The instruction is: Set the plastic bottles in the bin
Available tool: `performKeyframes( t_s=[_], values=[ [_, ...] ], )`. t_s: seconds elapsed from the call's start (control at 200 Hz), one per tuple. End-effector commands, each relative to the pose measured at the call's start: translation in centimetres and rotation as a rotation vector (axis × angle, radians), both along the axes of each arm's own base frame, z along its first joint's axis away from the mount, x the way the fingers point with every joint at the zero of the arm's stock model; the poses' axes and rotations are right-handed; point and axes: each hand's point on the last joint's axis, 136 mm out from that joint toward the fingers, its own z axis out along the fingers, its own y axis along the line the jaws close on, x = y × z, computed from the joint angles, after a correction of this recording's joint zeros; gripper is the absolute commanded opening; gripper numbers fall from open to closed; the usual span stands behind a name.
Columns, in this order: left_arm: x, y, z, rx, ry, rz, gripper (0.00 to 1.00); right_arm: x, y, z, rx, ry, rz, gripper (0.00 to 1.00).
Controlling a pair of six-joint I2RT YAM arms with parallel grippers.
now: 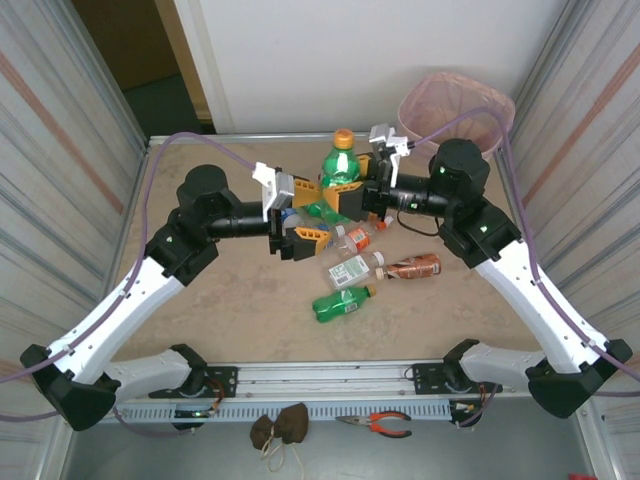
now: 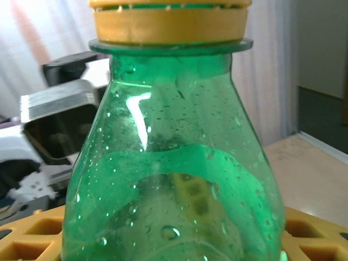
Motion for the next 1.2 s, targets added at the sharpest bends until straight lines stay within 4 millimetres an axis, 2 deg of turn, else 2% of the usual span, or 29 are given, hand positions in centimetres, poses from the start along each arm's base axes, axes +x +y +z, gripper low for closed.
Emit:
performKeyframes(
  t_s=[0.0,0.245,0.451,0.741,0.847,1.077,1.107,1.127,1.197],
  values=[
    [1.4,0.6,-0.8,0.028,-0.005,0.080,0.86,1.8,-2.5,0.8,-0.004,-0.011,-0.109,0.50],
    [2.7,0.6,-1.7,0.050,0.022,0.122,0.86,7.6,-8.1,-0.8,-0.044,0.042,-0.335,0.49],
    [3.5,0.1,-2.4,0.075,0.045,0.114,0.86,12.6,-13.2,-1.7,-0.083,0.071,-0.530,0.44],
    [4.0,-0.2,-2.6,0.082,0.050,0.113,0.85,20.0,-20.8,-2.6,-0.086,0.151,-0.789,0.44],
    [4.1,-0.1,-2.8,0.090,0.056,0.119,0.85,22.7,-23.4,-3.1,-0.053,0.226,-0.889,0.41],
    [4.5,-0.2,-3.6,0.100,0.073,0.125,0.85,27.8,-25.9,-6.7,-0.045,0.413,-1.010,0.36],
    [4.5,-0.2,-3.7,0.101,0.076,0.127,0.85,28.5,-26.4,-7.9,-0.050,0.448,-1.036,0.35],
    [4.5,-0.2,-3.7,0.100,0.075,0.129,0.85,28.9,-26.6,-7.1,-0.038,0.440,-1.042,0.34],
    [4.6,-0.2,-3.9,0.100,0.077,0.132,0.85,30.4,-27.0,-8.4,-0.044,0.496,-1.058,0.34]
  ],
)
